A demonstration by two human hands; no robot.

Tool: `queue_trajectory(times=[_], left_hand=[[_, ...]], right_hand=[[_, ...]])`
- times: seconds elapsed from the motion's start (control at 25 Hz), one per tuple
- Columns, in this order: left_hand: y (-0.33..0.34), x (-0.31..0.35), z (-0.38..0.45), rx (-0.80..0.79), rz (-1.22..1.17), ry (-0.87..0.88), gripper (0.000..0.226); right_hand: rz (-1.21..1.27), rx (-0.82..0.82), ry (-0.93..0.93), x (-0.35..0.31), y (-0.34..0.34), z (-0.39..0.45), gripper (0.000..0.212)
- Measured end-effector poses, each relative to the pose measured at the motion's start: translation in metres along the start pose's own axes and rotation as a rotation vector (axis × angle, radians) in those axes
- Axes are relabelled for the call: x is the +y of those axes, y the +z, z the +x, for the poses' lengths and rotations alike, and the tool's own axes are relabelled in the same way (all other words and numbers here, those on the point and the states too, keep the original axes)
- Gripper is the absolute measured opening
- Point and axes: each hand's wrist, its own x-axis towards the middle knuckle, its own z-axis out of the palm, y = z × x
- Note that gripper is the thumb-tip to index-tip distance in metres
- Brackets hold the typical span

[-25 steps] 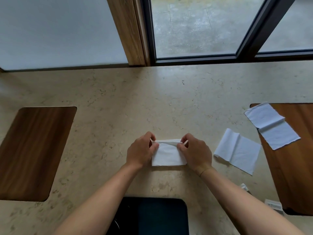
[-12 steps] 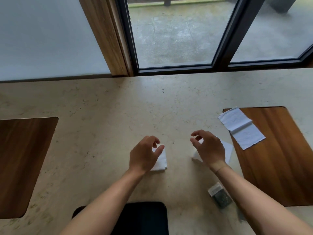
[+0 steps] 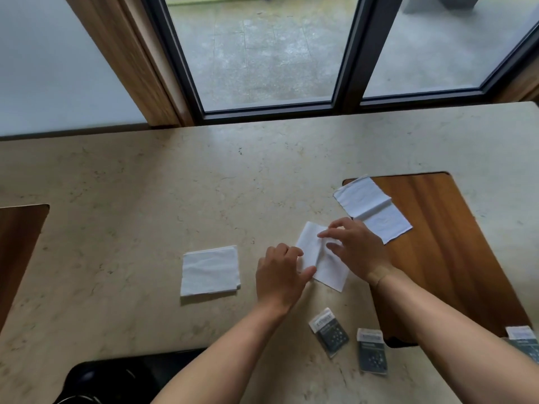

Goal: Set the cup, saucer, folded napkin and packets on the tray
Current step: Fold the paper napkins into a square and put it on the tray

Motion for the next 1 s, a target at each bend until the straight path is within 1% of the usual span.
queue_trajectory(times=[0.2,0.32,0.44,0.64,0.72,0.8,0.88,1.0], left_hand=[[0.01,0.019,-0.004,0.046,0.184,-0.001,0.044],[0.012,0.024,-0.001,0.034,0.188,-0.03,0.029],[0.012,0.025,0.001,0.031,0.124,-0.037,0.013],[0.002,0.022,0.004,0.056,-0.007,-0.018,0.012],[-0.009,0.018,0.007,0.074,-0.123,-0.024,0.011],[-0.023,0.009,0.009,0.069,-0.266,-0.075,0.008],[-0.037,-0.003,0.013,0.06,-0.373,-0.148,0.008],[-0.058,-0.026,0.016,0.058,-0.456,-0.249,0.01]], right_hand=[[-0.006,-0.012,-0.071,0.008,0.004,0.004,0.026],[0.004,-0.007,-0.071,0.009,0.007,0.006,0.022],[0.01,0.019,-0.07,0.01,0.008,0.009,0.018],[0.048,0.037,-0.058,0.009,0.01,0.01,0.014],[0.141,0.041,-0.044,0.007,0.007,0.013,0.014],[0.312,0.008,-0.036,0.003,0.004,0.016,0.015],[0.486,-0.047,0.03,-0.008,-0.001,0.018,0.017],[0.599,-0.08,0.119,-0.035,-0.003,0.019,0.013]])
